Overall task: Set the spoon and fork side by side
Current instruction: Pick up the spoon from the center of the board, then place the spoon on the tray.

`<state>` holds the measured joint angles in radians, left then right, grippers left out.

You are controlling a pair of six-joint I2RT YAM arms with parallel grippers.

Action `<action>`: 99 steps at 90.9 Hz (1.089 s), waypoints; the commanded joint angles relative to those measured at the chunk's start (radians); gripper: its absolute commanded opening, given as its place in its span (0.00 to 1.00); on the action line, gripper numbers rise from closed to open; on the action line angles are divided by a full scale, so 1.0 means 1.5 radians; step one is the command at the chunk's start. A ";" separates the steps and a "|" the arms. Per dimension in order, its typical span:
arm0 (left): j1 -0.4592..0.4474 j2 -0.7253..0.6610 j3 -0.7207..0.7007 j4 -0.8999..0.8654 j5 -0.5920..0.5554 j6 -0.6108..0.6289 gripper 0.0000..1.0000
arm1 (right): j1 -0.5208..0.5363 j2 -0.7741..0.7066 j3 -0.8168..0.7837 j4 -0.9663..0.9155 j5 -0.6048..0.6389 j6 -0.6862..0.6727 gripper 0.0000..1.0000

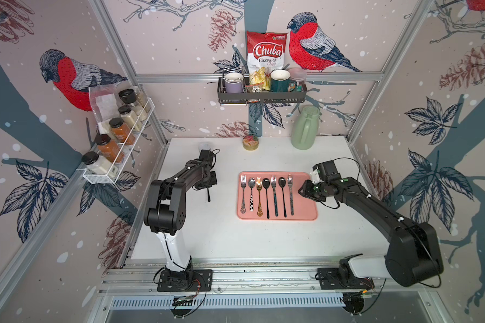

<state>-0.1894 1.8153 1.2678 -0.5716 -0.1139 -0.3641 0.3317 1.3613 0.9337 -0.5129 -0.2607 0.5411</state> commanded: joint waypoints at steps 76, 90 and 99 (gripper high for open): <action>-0.500 0.088 0.172 0.175 0.032 -0.207 0.05 | -0.163 -0.277 -0.242 0.273 -0.141 0.257 0.39; -0.508 0.110 0.183 0.198 0.051 -0.225 0.05 | -0.143 -0.233 -0.220 0.262 -0.131 0.229 0.41; -0.517 0.120 0.200 0.210 0.062 -0.231 0.05 | -0.123 -0.194 -0.202 0.268 -0.107 0.221 0.40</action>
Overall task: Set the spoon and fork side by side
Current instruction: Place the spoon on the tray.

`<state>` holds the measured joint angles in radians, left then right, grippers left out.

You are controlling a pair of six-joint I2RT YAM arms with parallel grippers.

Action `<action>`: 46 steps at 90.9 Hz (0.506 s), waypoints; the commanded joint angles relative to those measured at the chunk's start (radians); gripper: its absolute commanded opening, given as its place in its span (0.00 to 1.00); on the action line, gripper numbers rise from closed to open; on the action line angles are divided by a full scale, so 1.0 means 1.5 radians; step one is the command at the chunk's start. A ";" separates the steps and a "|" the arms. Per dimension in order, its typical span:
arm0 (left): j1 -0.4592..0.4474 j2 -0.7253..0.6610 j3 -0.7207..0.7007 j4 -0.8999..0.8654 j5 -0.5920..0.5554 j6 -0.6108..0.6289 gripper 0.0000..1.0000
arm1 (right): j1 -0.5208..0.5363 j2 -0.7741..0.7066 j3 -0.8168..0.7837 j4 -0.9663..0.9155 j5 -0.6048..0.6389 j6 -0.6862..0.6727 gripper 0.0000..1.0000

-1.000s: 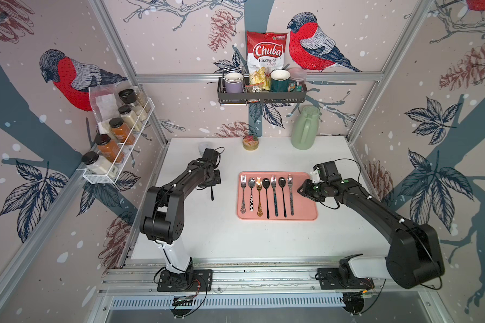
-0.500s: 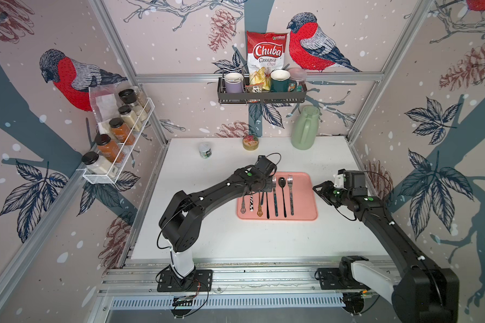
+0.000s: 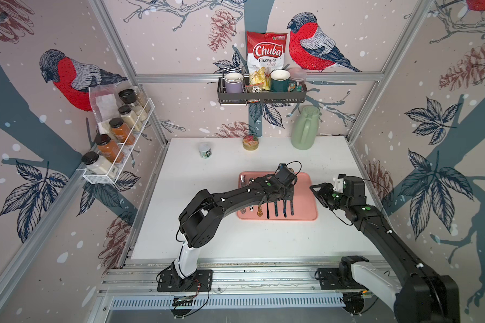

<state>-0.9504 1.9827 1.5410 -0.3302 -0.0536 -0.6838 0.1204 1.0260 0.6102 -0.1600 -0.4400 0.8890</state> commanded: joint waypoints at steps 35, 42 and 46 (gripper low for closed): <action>-0.037 0.019 0.026 0.066 0.054 -0.028 0.05 | 0.096 0.107 0.038 0.100 0.044 -0.017 0.46; -0.040 0.010 0.020 0.073 0.055 -0.029 0.05 | 0.093 0.107 0.037 0.093 0.061 -0.019 0.43; -0.041 0.008 0.019 0.071 0.055 -0.028 0.05 | 0.090 0.103 0.035 0.086 0.072 -0.018 0.42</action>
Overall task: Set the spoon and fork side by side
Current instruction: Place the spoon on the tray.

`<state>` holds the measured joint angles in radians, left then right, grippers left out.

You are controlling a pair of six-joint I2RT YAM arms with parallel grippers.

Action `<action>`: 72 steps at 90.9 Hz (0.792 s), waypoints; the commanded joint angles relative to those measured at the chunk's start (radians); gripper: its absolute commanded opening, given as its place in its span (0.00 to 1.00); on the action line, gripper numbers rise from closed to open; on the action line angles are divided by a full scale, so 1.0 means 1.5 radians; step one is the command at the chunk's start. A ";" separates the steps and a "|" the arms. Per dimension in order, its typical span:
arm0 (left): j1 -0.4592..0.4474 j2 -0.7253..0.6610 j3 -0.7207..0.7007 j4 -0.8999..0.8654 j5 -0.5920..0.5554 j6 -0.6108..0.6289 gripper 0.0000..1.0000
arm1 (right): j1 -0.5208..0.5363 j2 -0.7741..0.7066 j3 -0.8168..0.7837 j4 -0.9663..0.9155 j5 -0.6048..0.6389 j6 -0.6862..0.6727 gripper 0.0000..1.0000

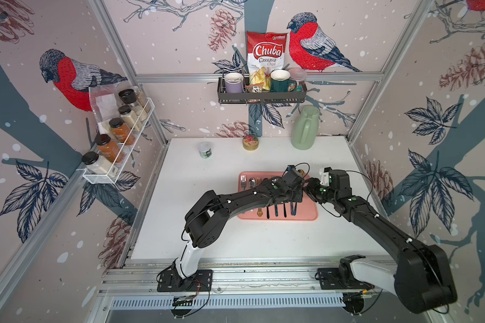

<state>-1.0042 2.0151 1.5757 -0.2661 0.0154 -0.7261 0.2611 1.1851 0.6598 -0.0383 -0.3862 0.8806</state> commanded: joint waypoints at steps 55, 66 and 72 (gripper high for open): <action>-0.006 -0.019 0.009 0.029 0.011 0.003 0.04 | -0.006 0.042 0.015 0.019 -0.022 -0.033 0.24; -0.005 -0.007 0.020 0.029 0.014 0.004 0.04 | -0.001 0.072 0.024 0.022 -0.047 -0.040 0.18; -0.006 -0.006 0.020 0.031 0.014 0.002 0.04 | -0.002 0.080 0.030 0.017 -0.048 -0.047 0.10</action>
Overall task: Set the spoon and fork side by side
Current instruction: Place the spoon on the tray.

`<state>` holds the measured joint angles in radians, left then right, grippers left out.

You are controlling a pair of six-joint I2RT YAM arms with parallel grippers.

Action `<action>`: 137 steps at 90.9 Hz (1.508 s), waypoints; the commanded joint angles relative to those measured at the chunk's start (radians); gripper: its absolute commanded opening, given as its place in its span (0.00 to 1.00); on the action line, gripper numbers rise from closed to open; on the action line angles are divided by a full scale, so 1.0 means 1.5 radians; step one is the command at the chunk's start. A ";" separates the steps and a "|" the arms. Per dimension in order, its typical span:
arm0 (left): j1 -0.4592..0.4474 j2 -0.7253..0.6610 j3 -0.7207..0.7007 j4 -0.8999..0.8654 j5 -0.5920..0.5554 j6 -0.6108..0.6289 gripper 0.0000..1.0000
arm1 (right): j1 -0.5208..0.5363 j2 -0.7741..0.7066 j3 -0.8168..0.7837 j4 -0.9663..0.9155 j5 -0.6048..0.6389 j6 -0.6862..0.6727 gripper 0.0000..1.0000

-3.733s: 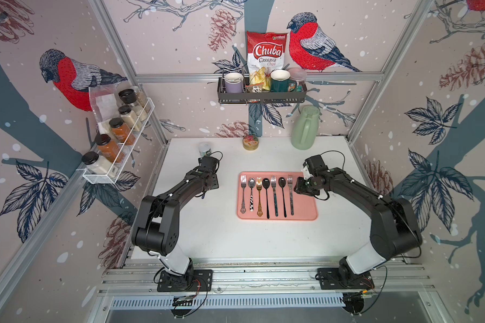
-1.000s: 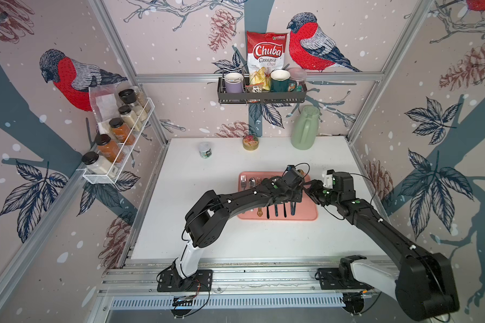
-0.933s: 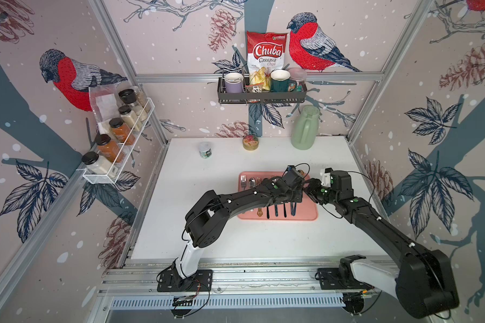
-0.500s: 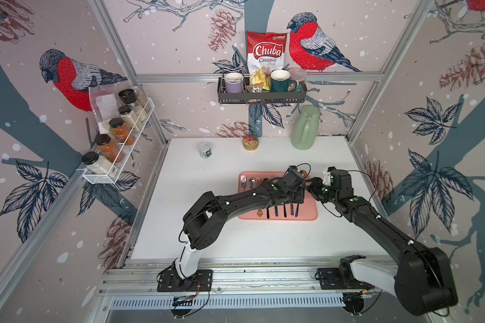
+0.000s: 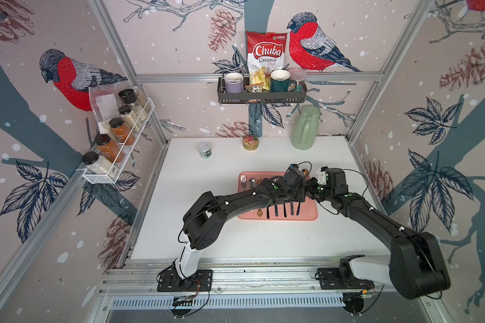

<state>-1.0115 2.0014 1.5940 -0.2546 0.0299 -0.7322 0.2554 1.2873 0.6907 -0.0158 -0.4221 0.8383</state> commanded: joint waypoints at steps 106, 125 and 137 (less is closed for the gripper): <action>0.123 -0.217 -0.204 -0.049 0.062 0.118 0.50 | -0.161 0.213 0.087 -0.227 -0.183 -0.352 0.00; 0.133 -0.218 -0.214 -0.045 0.065 0.121 0.50 | -0.136 0.288 0.143 -0.215 -0.208 -0.370 0.00; 0.140 -0.224 -0.222 -0.042 0.065 0.121 0.50 | -0.124 0.336 0.181 -0.226 -0.201 -0.377 0.00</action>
<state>-0.8085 1.6745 1.2686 -0.3214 0.1242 -0.5652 0.0578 1.7451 0.9245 -0.3447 -0.7109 0.3088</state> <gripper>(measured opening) 0.502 0.055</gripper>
